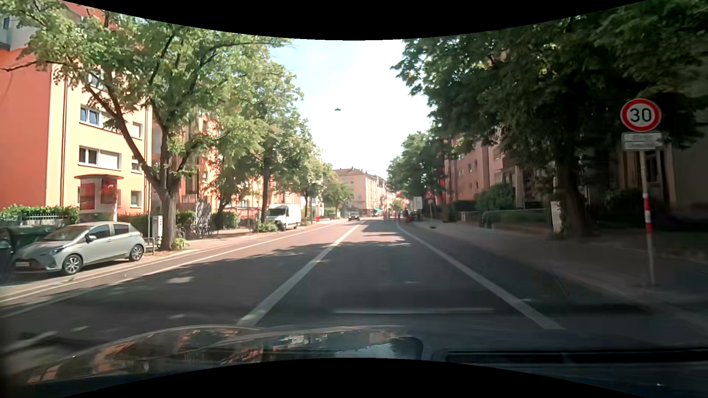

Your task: Follow the waypoints while adhering to traffic rules and regulations

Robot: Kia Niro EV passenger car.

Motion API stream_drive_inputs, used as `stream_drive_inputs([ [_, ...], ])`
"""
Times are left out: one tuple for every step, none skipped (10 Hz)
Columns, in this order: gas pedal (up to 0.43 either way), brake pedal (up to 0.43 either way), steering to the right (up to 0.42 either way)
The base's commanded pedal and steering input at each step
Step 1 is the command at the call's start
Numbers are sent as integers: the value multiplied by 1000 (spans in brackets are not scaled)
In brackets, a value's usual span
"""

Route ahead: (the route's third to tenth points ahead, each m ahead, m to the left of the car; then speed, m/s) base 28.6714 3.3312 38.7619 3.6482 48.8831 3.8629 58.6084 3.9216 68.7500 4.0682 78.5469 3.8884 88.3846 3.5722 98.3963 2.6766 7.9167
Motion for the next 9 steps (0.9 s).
stream_drive_inputs([
  [110,0,-2],
  [110,0,-2],
  [110,0,-2],
  [110,0,-2],
  [110,0,-2],
  [110,0,-2],
  [110,0,-2],
  [110,0,-2],
  [110,0,-2],
])
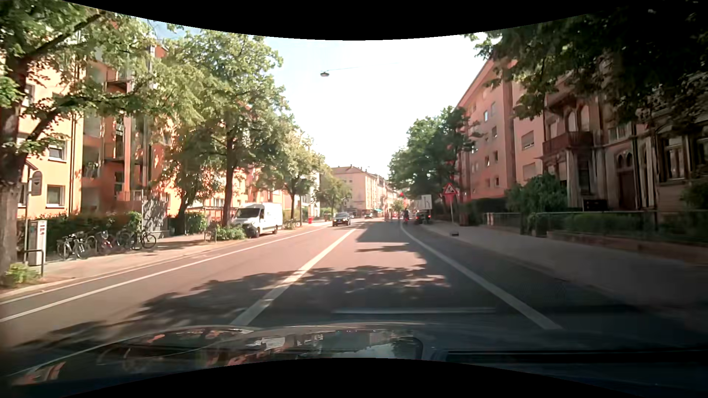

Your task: Follow the waypoints while adhering to traffic rules and regulations

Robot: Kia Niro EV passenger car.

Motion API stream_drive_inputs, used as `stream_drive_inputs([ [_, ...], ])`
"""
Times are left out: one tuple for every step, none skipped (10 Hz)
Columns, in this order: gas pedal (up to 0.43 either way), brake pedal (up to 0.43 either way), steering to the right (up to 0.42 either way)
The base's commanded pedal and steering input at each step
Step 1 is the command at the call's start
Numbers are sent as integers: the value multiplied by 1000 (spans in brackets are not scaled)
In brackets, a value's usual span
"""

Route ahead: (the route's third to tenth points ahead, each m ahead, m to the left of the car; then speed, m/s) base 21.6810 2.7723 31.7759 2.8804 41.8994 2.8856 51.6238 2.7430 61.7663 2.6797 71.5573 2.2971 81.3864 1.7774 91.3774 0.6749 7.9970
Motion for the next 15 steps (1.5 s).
stream_drive_inputs([
  [110,0,-2],
  [110,0,-2],
  [110,0,-2],
  [110,0,-1],
  [110,0,-1],
  [110,0,-1],
  [110,0,-1],
  [98,0,-1],
  [98,0,-1],
  [98,0,-1],
  [98,0,-1],
  [98,0,-1],
  [98,0,-1],
  [87,0,-4],
  [79,0,-4],
])
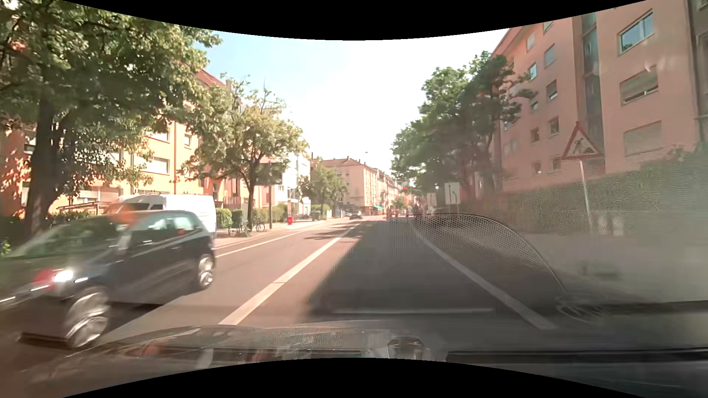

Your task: Follow the waypoints while adhering to traffic rules and regulations

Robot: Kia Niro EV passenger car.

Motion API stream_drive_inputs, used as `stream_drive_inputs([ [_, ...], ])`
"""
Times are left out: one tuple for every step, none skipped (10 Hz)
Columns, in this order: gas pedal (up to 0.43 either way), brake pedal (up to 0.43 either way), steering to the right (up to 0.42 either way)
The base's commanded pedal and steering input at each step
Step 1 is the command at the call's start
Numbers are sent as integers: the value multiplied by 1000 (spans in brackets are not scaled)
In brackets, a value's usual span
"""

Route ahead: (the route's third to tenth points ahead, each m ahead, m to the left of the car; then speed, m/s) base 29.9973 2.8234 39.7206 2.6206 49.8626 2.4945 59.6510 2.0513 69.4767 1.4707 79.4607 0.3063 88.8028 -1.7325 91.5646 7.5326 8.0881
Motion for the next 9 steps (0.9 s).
stream_drive_inputs([
  [59,0,-4],
  [59,0,-5],
  [59,0,-7],
  [59,0,-7],
  [59,0,-7],
  [59,0,-8],
  [59,0,-8],
  [59,0,-8],
  [59,0,-8],
])
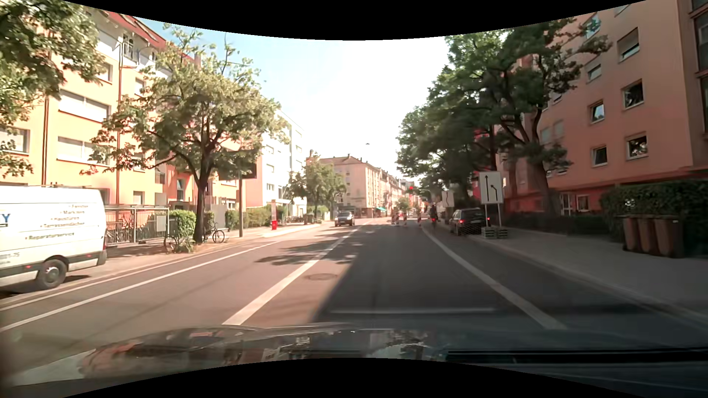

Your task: Follow the waypoints while adhering to traffic rules and regulations

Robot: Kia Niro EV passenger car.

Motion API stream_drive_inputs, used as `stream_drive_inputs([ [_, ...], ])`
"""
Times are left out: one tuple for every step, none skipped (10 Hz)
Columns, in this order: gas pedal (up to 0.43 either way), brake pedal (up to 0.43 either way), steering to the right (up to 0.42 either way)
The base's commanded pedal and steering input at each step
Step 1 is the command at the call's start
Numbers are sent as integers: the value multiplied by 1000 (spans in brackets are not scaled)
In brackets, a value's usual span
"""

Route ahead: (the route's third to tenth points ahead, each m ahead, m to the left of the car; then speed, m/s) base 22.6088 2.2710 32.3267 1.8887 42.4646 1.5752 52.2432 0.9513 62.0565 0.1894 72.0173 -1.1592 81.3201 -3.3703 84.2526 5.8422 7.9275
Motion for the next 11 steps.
stream_drive_inputs([
  [59,0,-8],
  [59,0,-8],
  [59,0,-8],
  [59,0,-8],
  [59,0,-8],
  [59,0,-8],
  [59,0,-8],
  [59,0,-6],
  [47,0,-5],
  [47,0,-4],
  [47,0,-5],
])
